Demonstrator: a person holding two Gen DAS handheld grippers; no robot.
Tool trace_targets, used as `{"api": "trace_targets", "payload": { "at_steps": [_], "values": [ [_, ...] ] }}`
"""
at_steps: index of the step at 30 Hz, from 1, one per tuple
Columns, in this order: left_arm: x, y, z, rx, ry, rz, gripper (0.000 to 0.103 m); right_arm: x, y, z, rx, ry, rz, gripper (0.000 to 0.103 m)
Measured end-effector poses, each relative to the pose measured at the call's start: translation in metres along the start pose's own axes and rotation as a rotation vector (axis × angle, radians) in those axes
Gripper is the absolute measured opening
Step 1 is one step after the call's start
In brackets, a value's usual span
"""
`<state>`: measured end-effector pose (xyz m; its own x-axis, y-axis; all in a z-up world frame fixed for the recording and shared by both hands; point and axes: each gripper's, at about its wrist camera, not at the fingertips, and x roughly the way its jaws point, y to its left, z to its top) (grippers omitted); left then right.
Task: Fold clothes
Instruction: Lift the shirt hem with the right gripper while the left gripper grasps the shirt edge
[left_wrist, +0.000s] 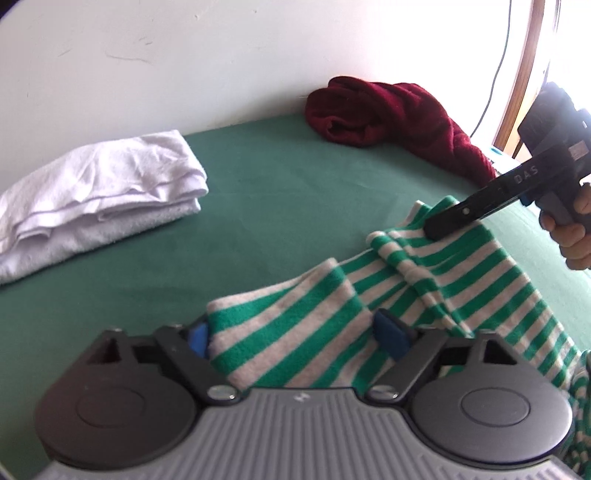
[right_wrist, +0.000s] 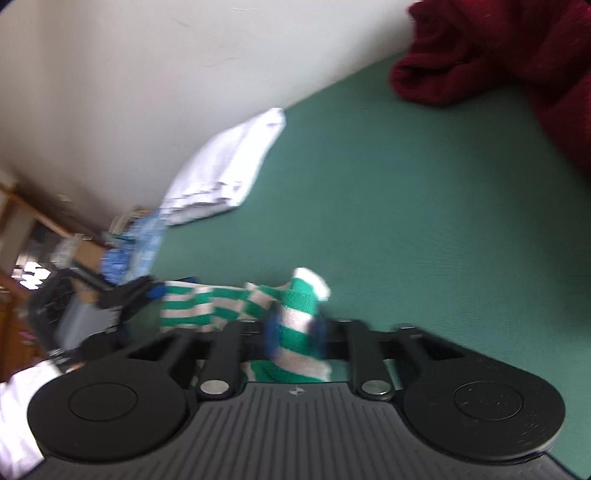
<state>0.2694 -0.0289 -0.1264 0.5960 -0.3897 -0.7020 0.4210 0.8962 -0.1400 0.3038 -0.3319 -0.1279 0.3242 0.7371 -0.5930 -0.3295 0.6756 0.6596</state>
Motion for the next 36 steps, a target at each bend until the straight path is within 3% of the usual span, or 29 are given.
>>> {"api": "trace_targets", "payload": {
  "at_steps": [2,6,10,21,28,36],
  "values": [
    [-0.003,-0.006,0.0,0.031,-0.003,0.007,0.051,0.0,0.003,0.001,-0.007,0.005,-0.03,0.012],
    [-0.008,-0.02,-0.001,0.121,-0.014,0.049,0.043,-0.004,0.014,0.002,-0.058,0.007,-0.036,0.013],
    [-0.017,-0.019,0.004,0.128,-0.028,0.072,0.015,-0.012,0.025,0.005,-0.108,-0.006,0.009,0.012],
    [-0.061,-0.042,-0.003,0.214,-0.1,0.128,0.013,-0.042,0.064,0.0,-0.272,-0.016,0.058,0.012],
    [-0.095,-0.064,-0.019,0.282,-0.119,0.125,0.013,-0.056,0.083,-0.013,-0.372,0.035,0.051,0.011],
    [-0.117,-0.091,-0.055,0.318,-0.076,0.142,0.013,-0.065,0.101,-0.053,-0.453,0.103,0.015,0.011]
  ]
}}
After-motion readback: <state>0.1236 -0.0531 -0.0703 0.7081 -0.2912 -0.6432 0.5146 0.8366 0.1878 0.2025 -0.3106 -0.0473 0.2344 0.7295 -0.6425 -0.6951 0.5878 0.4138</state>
